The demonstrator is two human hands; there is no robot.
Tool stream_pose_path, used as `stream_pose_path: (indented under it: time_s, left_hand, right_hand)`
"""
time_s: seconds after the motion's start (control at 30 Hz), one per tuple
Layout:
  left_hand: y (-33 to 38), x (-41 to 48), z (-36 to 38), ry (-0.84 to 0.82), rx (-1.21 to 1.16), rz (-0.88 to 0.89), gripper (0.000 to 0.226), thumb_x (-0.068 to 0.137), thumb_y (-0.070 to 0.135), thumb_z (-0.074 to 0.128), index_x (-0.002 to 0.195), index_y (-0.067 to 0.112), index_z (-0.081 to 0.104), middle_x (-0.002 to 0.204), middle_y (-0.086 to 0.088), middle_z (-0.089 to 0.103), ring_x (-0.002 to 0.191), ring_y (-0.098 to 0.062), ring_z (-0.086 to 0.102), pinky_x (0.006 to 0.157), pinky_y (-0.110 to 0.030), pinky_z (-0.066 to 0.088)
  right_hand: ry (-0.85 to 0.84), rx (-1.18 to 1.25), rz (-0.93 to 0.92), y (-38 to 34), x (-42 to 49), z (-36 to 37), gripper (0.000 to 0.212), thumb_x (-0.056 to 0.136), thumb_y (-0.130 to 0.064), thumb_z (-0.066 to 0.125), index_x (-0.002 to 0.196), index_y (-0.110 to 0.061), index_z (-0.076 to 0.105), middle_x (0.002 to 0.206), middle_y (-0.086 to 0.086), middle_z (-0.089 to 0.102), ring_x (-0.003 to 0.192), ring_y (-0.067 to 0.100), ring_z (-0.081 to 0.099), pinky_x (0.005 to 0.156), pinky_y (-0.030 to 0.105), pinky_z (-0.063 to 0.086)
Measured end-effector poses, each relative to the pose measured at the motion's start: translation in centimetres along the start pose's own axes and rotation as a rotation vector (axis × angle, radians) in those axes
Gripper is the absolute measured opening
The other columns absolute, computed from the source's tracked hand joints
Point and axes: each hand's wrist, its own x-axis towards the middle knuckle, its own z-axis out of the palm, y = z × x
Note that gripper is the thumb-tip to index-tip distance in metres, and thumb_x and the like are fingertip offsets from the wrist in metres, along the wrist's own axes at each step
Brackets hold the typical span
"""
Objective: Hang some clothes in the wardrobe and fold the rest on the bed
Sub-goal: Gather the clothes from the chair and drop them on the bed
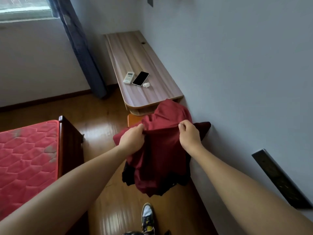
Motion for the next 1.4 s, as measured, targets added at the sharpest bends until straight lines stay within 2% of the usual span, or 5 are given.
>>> stream_pose_path:
  time_s: [0.33, 0.53, 0.8, 1.23, 1.4]
  left_hand:
    - [2.9, -8.7, -11.8, 0.427, -0.676, -0.168, 0.019, 0.098, 0.015, 0.042, 0.093, 0.025, 0.058, 0.080, 0.002, 0.060, 0.065, -0.006, 0.055, 0.048, -0.016, 0.042]
    - [3.9, -19.1, -13.9, 0.720, -0.709, -0.161, 0.026, 0.092, 0.008, 0.045, 0.082, 0.027, 0.059, 0.064, 0.015, 0.054, 0.056, 0.000, 0.048, 0.050, -0.021, 0.039]
    - [2.6, -34.9, -13.9, 0.788, -0.762, -0.241, 0.024, 0.103, 0.010, 0.044, 0.089, 0.022, 0.061, 0.066, 0.017, 0.055, 0.062, -0.004, 0.048, 0.059, -0.026, 0.040]
    - [-1.4, -67.8, -13.7, 1.194, -0.615, -0.619, 0.018, 0.104, 0.022, 0.049, 0.088, 0.023, 0.057, 0.072, 0.001, 0.052, 0.066, -0.010, 0.047, 0.062, -0.032, 0.037]
    - [-0.5, -82.4, -10.0, 1.117, -0.624, -0.674, 0.036, 0.097, 0.031, 0.063, 0.126, 0.011, 0.058, 0.118, -0.006, 0.069, 0.108, -0.017, 0.065, 0.097, -0.033, 0.052]
  right_hand:
    - [-0.450, -0.186, -0.538, -9.5, -4.7, -4.0, 0.060, 0.081, -0.076, 0.059, 0.119, -0.031, 0.061, 0.099, -0.020, 0.058, 0.089, 0.001, 0.056, 0.077, 0.023, 0.043]
    - [-0.419, -0.188, -0.788, -12.5, -10.7, -3.3, 0.030, 0.097, -0.032, 0.062, 0.069, -0.020, 0.060, 0.069, -0.006, 0.059, 0.069, 0.018, 0.059, 0.067, 0.034, 0.043]
    - [-0.567, 0.298, -0.920, -21.8, -24.3, -2.3, 0.016, 0.091, -0.019, 0.063, 0.083, -0.022, 0.076, 0.071, -0.016, 0.068, 0.067, -0.002, 0.061, 0.063, 0.015, 0.044]
    - [-1.150, 0.257, -0.995, -27.2, -52.4, 5.0, 0.026, 0.077, -0.031, 0.061, 0.086, -0.010, 0.073, 0.076, 0.014, 0.073, 0.065, 0.020, 0.064, 0.066, 0.045, 0.058]
    - [-1.315, 0.285, -1.063, -27.0, -68.9, 7.6, 0.021, 0.081, -0.024, 0.059, 0.082, -0.005, 0.068, 0.064, 0.000, 0.064, 0.060, 0.013, 0.059, 0.059, 0.033, 0.050]
